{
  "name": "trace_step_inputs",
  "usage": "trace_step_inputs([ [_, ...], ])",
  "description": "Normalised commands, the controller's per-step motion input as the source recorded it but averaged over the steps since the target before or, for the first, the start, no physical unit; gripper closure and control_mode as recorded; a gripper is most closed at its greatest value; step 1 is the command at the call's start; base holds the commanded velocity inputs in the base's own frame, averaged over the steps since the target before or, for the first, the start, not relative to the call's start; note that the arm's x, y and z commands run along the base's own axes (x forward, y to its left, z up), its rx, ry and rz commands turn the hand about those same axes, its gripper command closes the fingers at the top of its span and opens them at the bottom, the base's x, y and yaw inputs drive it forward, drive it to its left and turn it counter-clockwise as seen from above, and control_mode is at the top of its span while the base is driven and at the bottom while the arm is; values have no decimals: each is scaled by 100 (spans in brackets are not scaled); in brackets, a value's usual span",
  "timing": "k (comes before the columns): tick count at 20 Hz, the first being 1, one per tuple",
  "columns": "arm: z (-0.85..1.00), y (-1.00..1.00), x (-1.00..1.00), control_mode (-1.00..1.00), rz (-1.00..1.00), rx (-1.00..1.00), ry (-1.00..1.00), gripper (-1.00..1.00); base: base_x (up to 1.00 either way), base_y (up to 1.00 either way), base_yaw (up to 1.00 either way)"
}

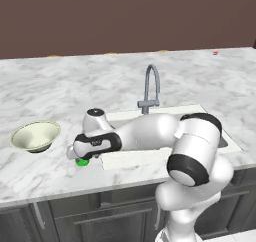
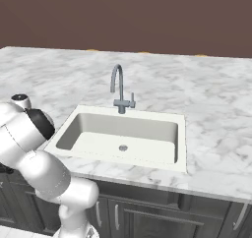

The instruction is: Pick the mug and place it in the sink. Pick the bowl and place it in the open cabinet and then close the cabinet.

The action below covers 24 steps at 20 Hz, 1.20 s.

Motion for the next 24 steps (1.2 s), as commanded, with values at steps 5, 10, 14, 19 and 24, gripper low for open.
trace_step_inputs([
  [5, -10, 21, 19, -100, 0, 0, 0, -100, 0, 0, 0],
  [10, -9, 9, 13, -100, 0, 0, 0, -100, 0, 0, 0],
  [14, -13, 4, 10, -100, -2, 0, 0, -100, 0, 0, 0],
  [19, -12, 0, 1, -100, -3, 0, 0, 100, 0, 0, 0],
  [24, -8, 0, -8, -100, -3, 0, -1, 100, 0, 0, 0],
])
